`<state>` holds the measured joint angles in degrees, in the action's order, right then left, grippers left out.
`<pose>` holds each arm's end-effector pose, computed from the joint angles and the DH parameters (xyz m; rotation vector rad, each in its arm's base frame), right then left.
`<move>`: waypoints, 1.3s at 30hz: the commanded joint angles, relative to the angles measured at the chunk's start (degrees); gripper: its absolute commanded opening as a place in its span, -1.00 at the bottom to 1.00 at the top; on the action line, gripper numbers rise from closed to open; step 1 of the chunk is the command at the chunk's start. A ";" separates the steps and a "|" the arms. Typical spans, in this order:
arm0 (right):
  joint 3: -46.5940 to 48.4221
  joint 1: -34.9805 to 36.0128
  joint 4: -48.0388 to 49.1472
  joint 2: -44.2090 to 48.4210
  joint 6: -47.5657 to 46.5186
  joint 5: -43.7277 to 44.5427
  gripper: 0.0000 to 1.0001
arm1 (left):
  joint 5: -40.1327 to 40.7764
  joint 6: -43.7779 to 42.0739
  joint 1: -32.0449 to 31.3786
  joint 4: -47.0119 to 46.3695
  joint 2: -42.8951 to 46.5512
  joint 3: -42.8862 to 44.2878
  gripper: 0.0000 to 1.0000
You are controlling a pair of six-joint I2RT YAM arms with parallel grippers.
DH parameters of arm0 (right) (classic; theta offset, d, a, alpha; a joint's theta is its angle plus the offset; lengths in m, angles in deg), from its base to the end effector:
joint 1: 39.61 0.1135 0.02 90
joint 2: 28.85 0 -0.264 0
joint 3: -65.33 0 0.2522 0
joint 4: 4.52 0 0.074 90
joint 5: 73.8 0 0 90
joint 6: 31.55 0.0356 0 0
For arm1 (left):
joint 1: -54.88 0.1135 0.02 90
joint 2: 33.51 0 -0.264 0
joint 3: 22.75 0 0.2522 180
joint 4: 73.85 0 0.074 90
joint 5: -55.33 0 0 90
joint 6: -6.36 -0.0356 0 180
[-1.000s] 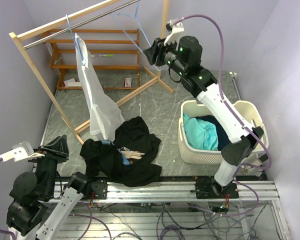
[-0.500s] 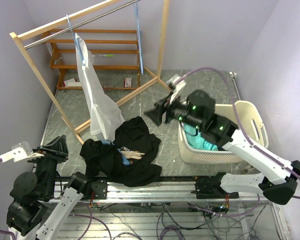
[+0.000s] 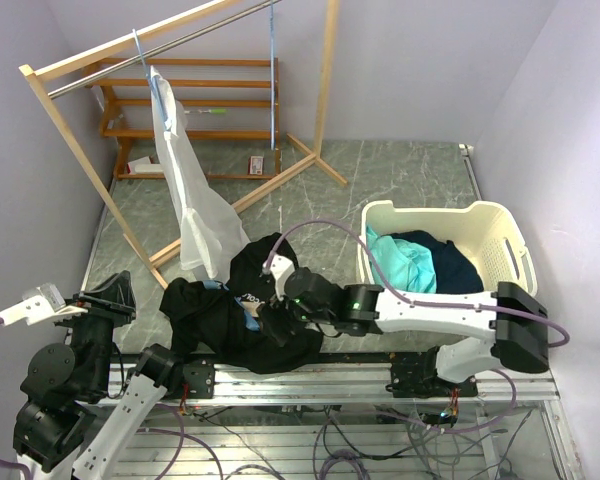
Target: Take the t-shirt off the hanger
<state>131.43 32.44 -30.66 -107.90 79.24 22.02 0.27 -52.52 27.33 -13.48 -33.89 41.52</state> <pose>0.0961 0.2848 0.2472 -0.9692 2.1521 0.7310 -0.0172 0.0320 0.3480 -0.5309 1.4361 -0.3581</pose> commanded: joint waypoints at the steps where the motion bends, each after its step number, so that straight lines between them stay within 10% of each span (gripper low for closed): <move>1: 1.71 2.35 7.51 -4.63 1.11 -0.07 0.70 | 1.72 1.01 0.04 0.40 0.34 0.07 -0.28; 19: 18.64 2.29 11.88 -31.14 0.21 -2.44 0.71 | 1.89 1.14 0.06 0.50 0.34 0.07 -0.30; 24: 20.14 -0.07 9.51 -34.97 1.46 -8.37 -0.08 | 1.87 1.08 0.04 0.43 0.38 0.03 -0.30; 27: 16.99 -2.75 10.05 -33.09 2.95 -10.80 -0.98 | 1.75 0.97 0.10 0.40 0.37 -0.01 -0.31; 39: 20.07 -19.84 -3.35 -1.02 1.80 -1.23 -1.00 | 1.49 0.81 0.04 0.21 0.37 -0.07 -0.31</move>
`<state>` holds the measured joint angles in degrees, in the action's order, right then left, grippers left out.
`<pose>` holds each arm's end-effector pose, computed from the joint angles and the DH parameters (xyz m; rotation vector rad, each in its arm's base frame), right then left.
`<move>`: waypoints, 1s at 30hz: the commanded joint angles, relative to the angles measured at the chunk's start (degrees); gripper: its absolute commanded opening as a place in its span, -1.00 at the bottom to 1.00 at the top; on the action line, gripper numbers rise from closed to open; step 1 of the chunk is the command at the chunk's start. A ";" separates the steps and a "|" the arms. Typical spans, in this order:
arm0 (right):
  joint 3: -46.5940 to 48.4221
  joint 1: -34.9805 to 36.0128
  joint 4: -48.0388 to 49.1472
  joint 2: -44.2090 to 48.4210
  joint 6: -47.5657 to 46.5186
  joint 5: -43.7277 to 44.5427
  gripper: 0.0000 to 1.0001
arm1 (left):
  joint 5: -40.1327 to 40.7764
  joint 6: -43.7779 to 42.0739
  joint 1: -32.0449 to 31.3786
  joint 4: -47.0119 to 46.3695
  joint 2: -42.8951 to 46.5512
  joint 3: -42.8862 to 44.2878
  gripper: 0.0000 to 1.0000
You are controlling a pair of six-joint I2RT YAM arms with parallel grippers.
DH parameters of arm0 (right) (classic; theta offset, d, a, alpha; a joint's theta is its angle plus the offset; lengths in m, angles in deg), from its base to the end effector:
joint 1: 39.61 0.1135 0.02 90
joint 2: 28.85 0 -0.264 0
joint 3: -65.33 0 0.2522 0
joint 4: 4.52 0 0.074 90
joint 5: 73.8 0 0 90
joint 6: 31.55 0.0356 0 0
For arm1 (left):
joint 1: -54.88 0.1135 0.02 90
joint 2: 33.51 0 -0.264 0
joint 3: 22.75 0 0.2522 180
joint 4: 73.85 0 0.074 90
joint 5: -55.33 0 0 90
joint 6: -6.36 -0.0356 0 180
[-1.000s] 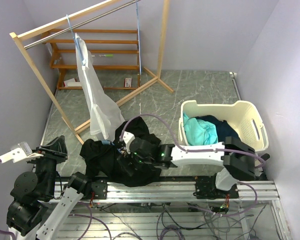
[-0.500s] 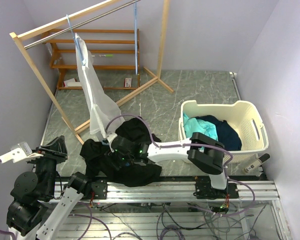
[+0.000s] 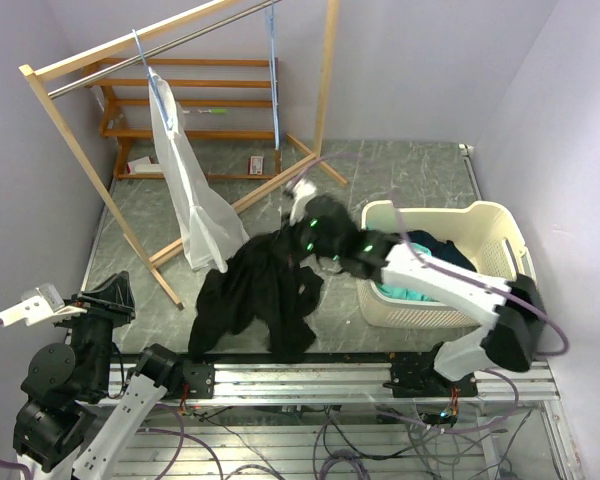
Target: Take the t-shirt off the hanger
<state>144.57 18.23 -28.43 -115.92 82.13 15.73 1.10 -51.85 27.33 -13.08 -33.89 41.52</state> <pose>0.1858 0.2961 0.2851 -0.6643 2.1445 0.8238 -0.0172 0.0325 0.3473 -0.5493 1.4355 -0.3526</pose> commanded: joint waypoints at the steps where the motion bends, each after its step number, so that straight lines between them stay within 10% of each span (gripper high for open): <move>1: 9.43 -7.52 -7.33 8.24 -1.57 5.77 -1.00 | 0.66 0.12 0.04 -0.22 0.34 -0.10 -0.32; 21: 69.11 -22.97 -31.66 7.27 -10.35 34.37 -1.00 | 0.62 0.04 0.04 -0.31 0.25 -0.22 -0.32; 30: 39.64 -22.88 -30.42 23.57 -6.73 39.38 -1.00 | 0.36 0.03 0.01 -0.37 0.36 -0.15 -0.32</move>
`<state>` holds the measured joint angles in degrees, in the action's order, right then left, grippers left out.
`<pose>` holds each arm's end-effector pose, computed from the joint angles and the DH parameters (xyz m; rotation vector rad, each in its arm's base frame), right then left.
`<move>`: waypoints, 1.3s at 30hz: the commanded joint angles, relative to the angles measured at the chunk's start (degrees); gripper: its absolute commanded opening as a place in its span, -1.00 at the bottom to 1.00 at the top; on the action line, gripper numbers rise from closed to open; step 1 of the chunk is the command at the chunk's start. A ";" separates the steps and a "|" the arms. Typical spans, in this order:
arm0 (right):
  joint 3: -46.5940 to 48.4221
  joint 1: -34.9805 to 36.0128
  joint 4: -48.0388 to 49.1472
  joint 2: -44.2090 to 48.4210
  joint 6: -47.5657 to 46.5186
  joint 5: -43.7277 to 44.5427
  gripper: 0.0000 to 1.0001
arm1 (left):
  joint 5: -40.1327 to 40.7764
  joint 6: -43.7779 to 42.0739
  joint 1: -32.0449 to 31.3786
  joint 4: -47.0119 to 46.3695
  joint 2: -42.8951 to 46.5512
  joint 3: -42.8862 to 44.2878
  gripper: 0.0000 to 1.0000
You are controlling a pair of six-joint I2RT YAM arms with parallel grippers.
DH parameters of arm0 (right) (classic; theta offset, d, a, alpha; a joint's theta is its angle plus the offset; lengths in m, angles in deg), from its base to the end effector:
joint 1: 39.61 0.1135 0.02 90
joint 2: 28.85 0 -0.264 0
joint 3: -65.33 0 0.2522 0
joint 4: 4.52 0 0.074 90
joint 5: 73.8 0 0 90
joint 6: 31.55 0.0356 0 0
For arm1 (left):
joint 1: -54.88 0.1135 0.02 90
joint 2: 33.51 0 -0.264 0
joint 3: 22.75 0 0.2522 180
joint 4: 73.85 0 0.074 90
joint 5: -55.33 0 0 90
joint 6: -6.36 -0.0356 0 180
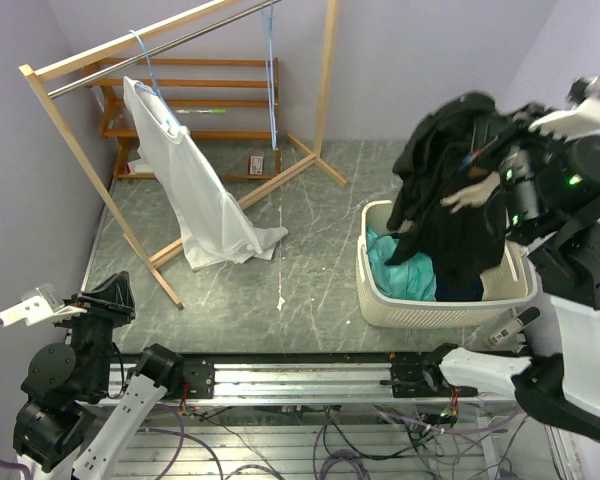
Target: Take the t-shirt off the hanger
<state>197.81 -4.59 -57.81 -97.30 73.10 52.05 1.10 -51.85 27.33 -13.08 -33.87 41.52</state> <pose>0.1221 0.0601 0.6049 0.2756 1.3982 0.2836 -0.0173 0.0325 0.3473 -0.5493 1.4352 -0.3527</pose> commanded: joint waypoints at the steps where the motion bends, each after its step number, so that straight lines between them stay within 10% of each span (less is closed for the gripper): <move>1: -18.62 -0.12 -1.37 6.55 3.25 3.07 -1.00 | 0.35 -0.02 -0.03 -0.39 0.36 -0.17 -0.32; 4: -30.35 -0.19 -2.57 9.63 6.28 1.30 -0.89 | 0.10 -0.15 -0.05 -0.56 0.35 -0.26 -0.32; 7: -36.47 -0.16 -4.37 10.61 8.05 -4.55 0.11 | 0.04 -0.15 -0.05 -0.55 0.31 -0.27 -0.32; 11: -39.57 -0.09 -3.00 12.18 6.39 -18.84 0.39 | 0.24 -0.06 -0.12 -0.47 0.35 -0.22 -0.32; 19: -31.52 -0.05 4.42 6.85 1.42 -59.74 0.03 | 0.27 -0.06 -0.13 -0.42 0.27 -0.22 -0.33; 25: -18.84 0.48 8.64 -3.77 3.02 -72.40 -1.00 | 0.35 0.03 -0.13 -0.38 -0.12 -0.23 -0.33; 35: 21.21 19.76 -6.44 -30.93 -4.43 -45.12 -0.19 | 0.71 0.37 -0.13 -0.08 -0.08 -0.18 -0.33; 39: 19.72 20.34 -2.58 -32.28 -4.98 -35.37 0.03 | 0.76 0.35 -0.13 -0.09 0.01 -0.21 -0.32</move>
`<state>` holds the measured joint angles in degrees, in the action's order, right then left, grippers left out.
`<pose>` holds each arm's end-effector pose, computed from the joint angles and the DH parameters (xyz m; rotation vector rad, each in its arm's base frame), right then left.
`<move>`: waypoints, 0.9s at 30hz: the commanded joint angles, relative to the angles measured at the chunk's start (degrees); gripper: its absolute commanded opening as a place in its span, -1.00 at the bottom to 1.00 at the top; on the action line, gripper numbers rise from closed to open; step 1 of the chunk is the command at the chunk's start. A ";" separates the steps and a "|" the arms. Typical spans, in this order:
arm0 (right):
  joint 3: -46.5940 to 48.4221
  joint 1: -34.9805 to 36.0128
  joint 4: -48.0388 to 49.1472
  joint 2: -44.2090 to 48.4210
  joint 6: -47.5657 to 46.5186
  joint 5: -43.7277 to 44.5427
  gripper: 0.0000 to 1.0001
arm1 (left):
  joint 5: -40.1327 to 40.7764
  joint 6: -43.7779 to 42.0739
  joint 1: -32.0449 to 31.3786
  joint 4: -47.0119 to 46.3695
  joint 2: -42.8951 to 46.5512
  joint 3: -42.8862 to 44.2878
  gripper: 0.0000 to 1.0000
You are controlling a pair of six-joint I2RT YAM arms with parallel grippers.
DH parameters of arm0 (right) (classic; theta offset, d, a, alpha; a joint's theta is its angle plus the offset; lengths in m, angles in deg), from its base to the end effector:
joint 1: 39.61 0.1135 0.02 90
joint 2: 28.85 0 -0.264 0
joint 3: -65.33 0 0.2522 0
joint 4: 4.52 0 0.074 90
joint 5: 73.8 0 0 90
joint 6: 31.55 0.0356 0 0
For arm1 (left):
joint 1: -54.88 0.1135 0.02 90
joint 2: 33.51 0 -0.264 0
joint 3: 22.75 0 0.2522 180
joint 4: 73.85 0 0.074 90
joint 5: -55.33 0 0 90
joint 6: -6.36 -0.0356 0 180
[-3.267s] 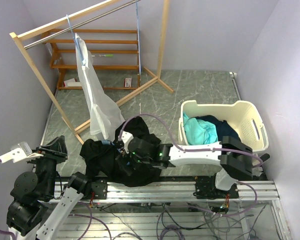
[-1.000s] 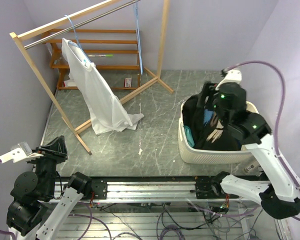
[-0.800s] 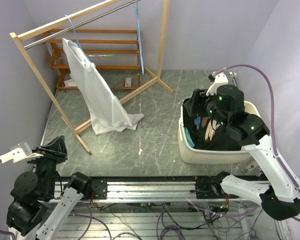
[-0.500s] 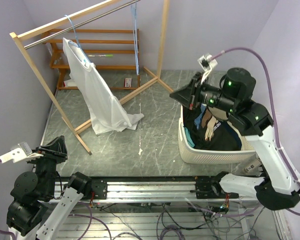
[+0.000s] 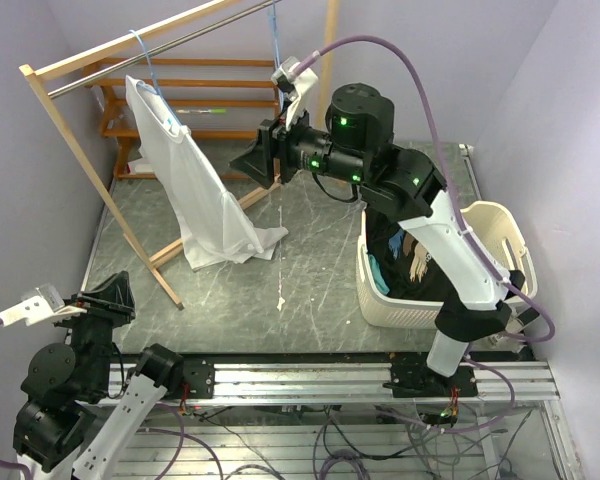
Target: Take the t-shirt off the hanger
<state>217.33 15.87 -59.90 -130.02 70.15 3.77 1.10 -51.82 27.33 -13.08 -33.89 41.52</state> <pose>0.1857 0.2835 0.5594 -0.8169 1.5605 1.0545 -0.0172 0.0325 0.3473 -0.5496 1.4354 -0.3530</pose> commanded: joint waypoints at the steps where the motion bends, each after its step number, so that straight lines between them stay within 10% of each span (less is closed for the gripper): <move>1: -2.28 -0.11 0.55 1.34 -1.56 17.23 0.03 | 0.83 0.35 -0.09 -0.04 0.03 -0.15 -0.32; 9: -43.61 -2.63 7.20 25.69 5.54 50.90 0.29 | 0.97 0.47 -0.22 0.11 0.36 -0.09 -0.32; 16: -69.78 -22.70 6.70 41.94 9.09 37.70 0.49 | 0.48 0.18 -0.22 -0.24 0.38 -0.20 -0.33; 27: -78.37 -34.46 10.37 39.58 10.18 22.67 0.29 | 0.62 0.35 -0.56 -0.09 0.38 -0.11 -0.33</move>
<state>140.76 -15.52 -53.50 -90.52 78.96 33.26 1.12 -51.69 27.18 -13.06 -33.87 41.52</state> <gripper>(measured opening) 0.713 0.337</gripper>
